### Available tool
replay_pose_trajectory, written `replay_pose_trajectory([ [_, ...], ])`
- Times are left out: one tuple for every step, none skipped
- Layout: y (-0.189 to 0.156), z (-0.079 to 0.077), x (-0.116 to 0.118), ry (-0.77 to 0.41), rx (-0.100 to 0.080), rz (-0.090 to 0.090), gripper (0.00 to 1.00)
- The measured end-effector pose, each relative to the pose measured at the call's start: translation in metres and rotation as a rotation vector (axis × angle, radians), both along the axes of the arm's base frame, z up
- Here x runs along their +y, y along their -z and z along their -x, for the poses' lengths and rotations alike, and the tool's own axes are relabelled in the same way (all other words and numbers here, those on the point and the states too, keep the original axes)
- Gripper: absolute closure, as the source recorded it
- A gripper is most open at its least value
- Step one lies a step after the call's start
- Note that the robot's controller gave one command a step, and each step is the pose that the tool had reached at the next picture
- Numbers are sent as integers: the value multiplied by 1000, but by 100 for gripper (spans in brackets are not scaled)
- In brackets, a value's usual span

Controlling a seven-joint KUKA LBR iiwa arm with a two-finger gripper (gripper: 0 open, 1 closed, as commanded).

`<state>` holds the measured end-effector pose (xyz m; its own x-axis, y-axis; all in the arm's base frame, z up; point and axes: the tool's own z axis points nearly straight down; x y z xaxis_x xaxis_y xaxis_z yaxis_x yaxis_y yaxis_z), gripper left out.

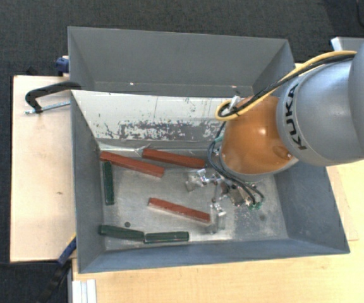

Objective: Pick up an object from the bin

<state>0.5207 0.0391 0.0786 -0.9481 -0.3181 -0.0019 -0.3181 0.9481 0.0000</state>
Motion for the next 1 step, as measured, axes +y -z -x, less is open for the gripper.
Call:
replay_pose_trajectory([
  [6,4,21,143,-2,-1,100],
])
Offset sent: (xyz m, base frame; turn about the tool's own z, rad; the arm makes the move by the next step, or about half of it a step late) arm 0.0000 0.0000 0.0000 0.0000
